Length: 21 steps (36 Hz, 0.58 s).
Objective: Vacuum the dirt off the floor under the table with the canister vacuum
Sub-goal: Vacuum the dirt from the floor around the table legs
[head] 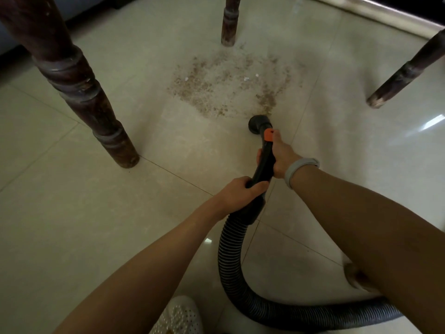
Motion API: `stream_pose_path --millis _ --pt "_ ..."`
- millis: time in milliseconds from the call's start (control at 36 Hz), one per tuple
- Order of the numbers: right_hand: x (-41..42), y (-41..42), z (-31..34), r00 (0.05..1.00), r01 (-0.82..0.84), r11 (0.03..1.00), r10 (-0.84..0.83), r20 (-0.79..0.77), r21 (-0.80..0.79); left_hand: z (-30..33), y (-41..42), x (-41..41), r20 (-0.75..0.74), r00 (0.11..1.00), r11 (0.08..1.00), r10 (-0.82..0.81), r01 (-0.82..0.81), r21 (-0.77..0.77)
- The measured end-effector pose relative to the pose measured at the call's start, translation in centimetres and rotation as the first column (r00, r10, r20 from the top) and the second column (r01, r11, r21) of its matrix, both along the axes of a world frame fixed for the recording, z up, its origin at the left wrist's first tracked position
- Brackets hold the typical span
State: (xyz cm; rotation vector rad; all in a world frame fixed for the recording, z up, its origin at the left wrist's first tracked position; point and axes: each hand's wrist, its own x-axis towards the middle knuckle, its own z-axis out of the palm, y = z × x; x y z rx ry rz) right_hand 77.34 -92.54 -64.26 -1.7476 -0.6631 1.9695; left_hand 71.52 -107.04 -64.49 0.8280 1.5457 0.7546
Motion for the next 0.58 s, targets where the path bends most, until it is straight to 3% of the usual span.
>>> stream_pose_path --millis 167,222,333,583 --pt "1.6 1.1 -0.1 0.993 0.114 0.992 -0.114 -0.008 0.048 -0.3 -0.6 0.1 0.103 0.995 0.999 -0.017 0.021 -0.038" --pt "2.0 1.2 -0.3 0.993 0.117 0.992 -0.116 -0.009 0.056 -0.5 -0.7 0.3 0.071 0.997 0.999 0.009 -0.006 -0.035" --pt "1.5 0.4 -0.7 0.997 0.058 0.997 -0.056 -0.045 0.058 -1.3 -0.3 0.1 -0.043 0.998 0.998 0.049 -0.050 -0.024" --pt "-2.1 -2.6 -0.7 0.983 -0.175 0.981 0.180 -0.049 0.084 -1.7 -0.1 -2.1 -0.106 0.969 0.974 0.223 -0.226 -0.010"
